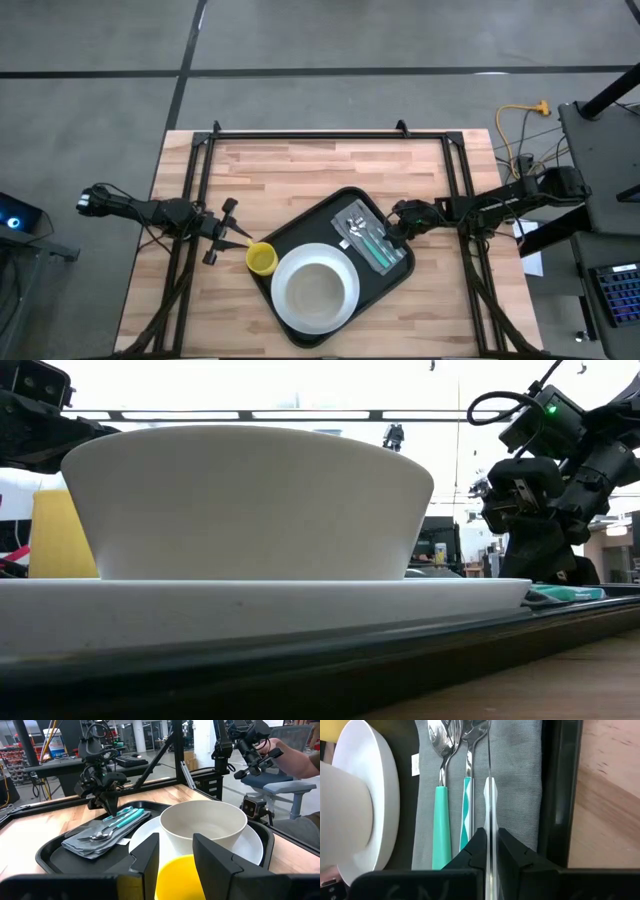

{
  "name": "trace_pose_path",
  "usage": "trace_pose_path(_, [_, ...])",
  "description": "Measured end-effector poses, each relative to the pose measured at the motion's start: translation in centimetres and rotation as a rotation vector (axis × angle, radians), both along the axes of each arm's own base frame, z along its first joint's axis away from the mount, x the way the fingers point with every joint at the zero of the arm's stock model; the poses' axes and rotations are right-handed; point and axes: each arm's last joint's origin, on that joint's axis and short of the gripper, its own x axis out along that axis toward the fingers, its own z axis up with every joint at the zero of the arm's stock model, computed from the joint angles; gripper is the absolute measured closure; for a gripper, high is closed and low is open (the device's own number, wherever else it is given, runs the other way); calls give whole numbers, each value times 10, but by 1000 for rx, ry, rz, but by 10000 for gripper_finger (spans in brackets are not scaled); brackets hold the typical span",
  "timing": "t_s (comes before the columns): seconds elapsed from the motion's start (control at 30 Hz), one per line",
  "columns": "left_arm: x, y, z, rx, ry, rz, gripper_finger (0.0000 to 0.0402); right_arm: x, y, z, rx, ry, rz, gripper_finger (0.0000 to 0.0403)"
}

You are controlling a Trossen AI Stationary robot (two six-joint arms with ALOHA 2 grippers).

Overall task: Set up tray
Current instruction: Put the light blue knife on the gray napkin

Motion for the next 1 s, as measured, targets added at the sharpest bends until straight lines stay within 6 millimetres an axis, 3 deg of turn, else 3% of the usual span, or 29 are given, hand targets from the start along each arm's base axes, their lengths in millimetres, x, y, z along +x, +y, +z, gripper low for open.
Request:
trace_pose_path(0.2, [0,0,0,0,0,-1,297,0,0,0,-4,0,5,387])
trace_pose_path(0.63, [0,0,0,0,0,0,297,0,0,0,-6,0,7,319])
trace_pose_path(1.0, [0,0,0,0,-1,0,297,1,0,0,-4,-1,-12,320])
